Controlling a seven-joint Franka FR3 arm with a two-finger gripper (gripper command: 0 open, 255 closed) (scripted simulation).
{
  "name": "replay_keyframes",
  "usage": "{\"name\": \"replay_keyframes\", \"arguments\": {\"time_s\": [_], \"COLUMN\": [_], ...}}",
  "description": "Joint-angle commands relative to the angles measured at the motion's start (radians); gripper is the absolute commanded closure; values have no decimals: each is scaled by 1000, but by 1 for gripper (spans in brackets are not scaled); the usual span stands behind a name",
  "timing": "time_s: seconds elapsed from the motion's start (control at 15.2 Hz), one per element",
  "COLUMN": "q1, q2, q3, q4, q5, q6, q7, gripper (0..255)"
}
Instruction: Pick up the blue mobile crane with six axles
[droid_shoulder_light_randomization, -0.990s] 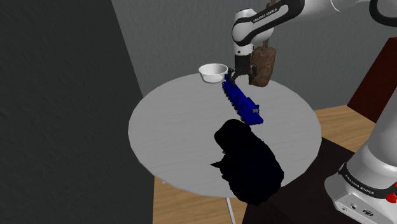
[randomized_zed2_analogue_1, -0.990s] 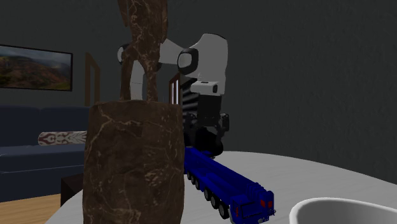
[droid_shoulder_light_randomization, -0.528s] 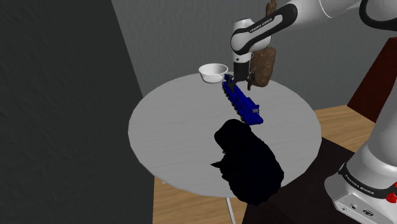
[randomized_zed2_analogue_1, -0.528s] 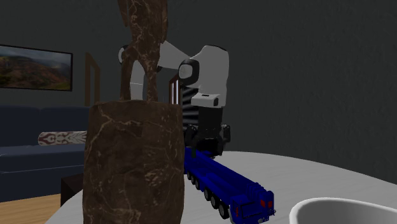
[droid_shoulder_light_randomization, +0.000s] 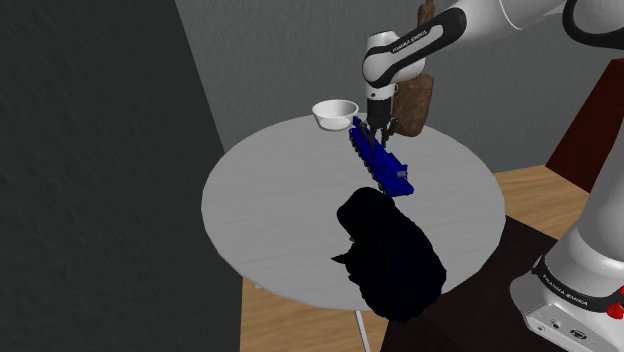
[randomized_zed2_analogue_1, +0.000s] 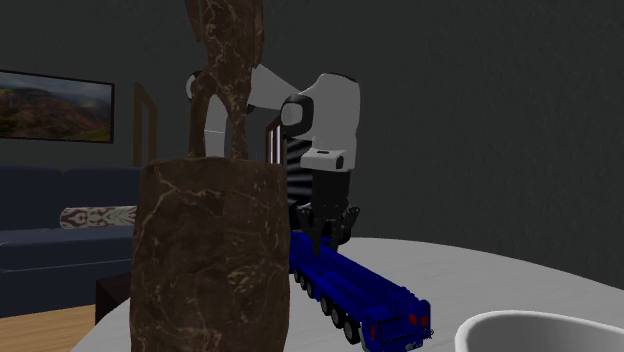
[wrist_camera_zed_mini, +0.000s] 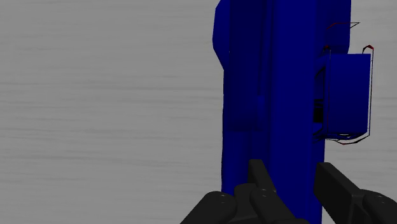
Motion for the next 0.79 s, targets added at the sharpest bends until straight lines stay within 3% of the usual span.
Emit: {"name": "replay_keyframes", "arguments": {"time_s": [0.0, 0.73], "q1": [0, -1], "q2": [1, -40], "q3": [0, 0], "q4": [0, 55], "q5": [0, 2], "q6": [1, -94], "q7": [0, 2], "gripper": [255, 255]}}
